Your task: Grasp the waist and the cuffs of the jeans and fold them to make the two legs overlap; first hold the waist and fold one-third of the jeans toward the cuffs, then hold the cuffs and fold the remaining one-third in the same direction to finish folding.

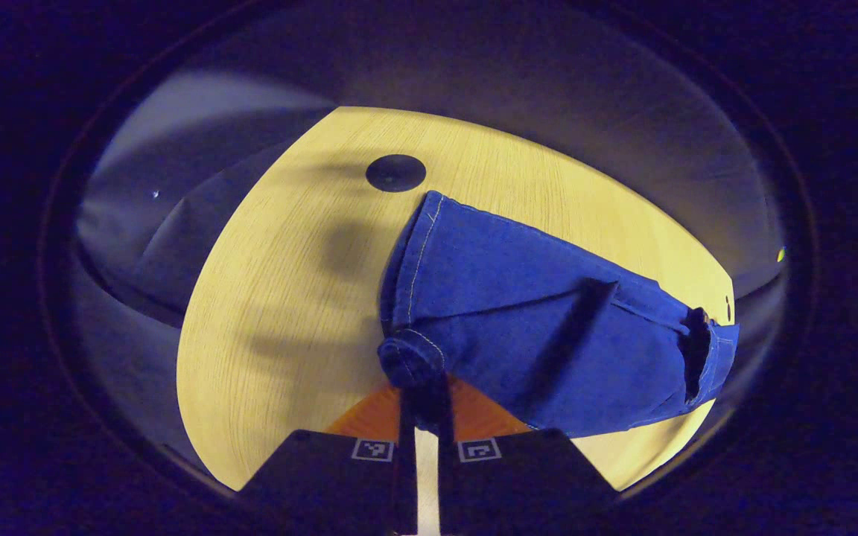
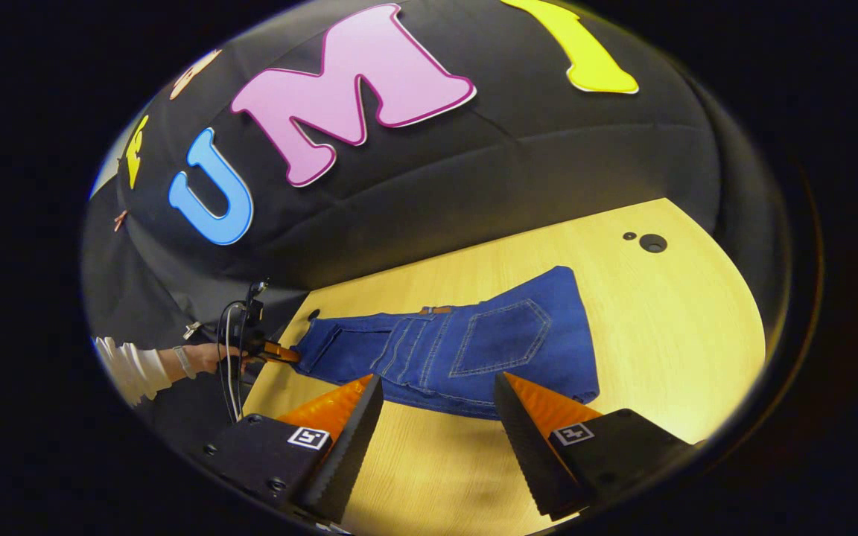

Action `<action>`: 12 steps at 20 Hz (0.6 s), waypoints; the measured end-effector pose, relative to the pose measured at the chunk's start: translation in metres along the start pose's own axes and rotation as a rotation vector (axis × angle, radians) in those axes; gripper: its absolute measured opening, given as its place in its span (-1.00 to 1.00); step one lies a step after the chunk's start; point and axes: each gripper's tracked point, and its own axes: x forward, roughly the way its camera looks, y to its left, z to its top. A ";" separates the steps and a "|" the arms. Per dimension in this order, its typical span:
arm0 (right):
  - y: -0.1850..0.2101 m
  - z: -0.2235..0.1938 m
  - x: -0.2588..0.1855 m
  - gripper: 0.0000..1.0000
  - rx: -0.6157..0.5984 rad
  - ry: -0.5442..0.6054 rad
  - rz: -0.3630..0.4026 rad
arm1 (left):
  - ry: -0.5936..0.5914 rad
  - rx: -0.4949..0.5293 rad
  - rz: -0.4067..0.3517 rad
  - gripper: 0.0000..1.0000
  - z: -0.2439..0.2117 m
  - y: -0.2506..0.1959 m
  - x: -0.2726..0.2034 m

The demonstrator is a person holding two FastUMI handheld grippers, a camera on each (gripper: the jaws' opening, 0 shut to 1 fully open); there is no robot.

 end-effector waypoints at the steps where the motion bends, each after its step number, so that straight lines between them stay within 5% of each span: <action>1: 0.003 -0.002 0.002 0.84 -0.002 0.011 0.011 | 0.002 -0.033 -0.014 -0.64 0.002 0.003 -0.001; 2: 0.005 -0.001 0.002 0.84 -0.007 0.014 0.019 | 0.001 -0.092 -0.038 -0.82 0.002 0.002 -0.004; 6: 0.014 0.022 -0.005 0.84 0.008 -0.034 0.047 | -0.102 -0.297 -0.215 -0.87 0.023 -0.019 -0.032; 9: 0.014 0.032 -0.010 0.84 -0.020 -0.055 0.042 | -0.174 -0.257 -0.296 -0.87 0.040 -0.043 -0.087; 12: 0.008 0.042 -0.015 0.85 -0.004 -0.079 0.026 | -0.292 -0.189 -0.462 -0.88 0.071 -0.103 -0.151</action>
